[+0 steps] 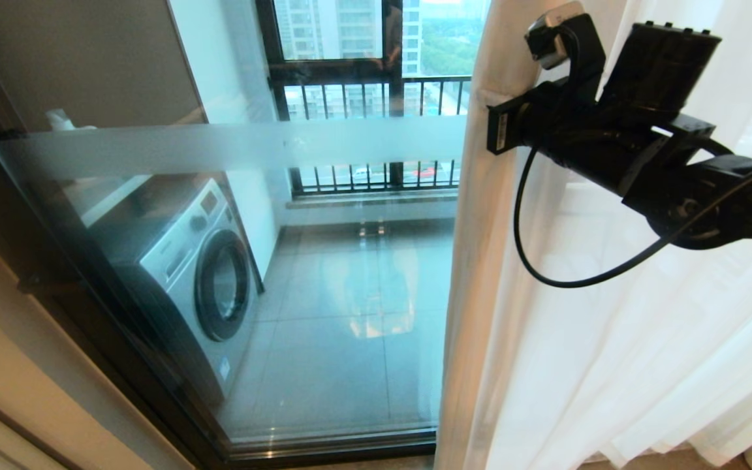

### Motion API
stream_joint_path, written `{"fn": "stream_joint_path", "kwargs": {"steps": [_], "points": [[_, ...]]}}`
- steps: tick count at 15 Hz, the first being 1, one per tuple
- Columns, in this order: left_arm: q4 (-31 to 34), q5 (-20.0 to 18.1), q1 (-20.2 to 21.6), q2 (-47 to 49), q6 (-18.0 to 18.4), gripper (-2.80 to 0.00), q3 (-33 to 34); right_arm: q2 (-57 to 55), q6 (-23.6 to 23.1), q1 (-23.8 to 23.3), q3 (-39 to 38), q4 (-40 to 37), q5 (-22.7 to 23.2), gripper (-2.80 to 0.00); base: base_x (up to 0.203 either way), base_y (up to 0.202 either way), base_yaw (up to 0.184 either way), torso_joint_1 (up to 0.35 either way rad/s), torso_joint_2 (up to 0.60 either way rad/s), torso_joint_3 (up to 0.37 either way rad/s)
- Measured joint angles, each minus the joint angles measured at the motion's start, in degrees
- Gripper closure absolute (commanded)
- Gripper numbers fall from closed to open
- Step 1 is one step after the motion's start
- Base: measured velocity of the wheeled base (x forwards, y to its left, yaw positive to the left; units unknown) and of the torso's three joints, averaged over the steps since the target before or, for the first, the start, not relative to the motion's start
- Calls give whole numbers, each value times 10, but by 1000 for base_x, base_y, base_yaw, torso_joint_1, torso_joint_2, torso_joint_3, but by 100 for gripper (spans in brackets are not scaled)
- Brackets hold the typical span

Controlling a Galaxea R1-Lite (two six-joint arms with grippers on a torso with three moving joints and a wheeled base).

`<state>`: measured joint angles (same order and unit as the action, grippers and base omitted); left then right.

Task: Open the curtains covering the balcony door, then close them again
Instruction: Close the inner curtains on both sides

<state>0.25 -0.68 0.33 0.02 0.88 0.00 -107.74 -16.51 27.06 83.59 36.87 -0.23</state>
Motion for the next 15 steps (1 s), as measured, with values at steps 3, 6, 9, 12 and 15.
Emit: {"fn": "stream_joint_path", "kwargs": {"steps": [3,6,9,12,15], "points": [[0,0,0,0,0,0,0,3,0,0,-7,-5,1,-280,0,0,0,0,0,0],[0,0,0,0,0,0,0,17,2,0,-27,-8,1,-280,0,0,0,0,0,0],[0,0,0,0,0,0,0,45,1,0,-64,-5,1,-280,0,0,0,0,0,0],[0,0,0,0,0,0,0,86,1,-1,-117,-5,0,-280,0,0,0,0,0,0],[0,0,0,0,0,0,0,149,1,-1,-200,-8,1,-280,0,0,0,0,0,0]]}}
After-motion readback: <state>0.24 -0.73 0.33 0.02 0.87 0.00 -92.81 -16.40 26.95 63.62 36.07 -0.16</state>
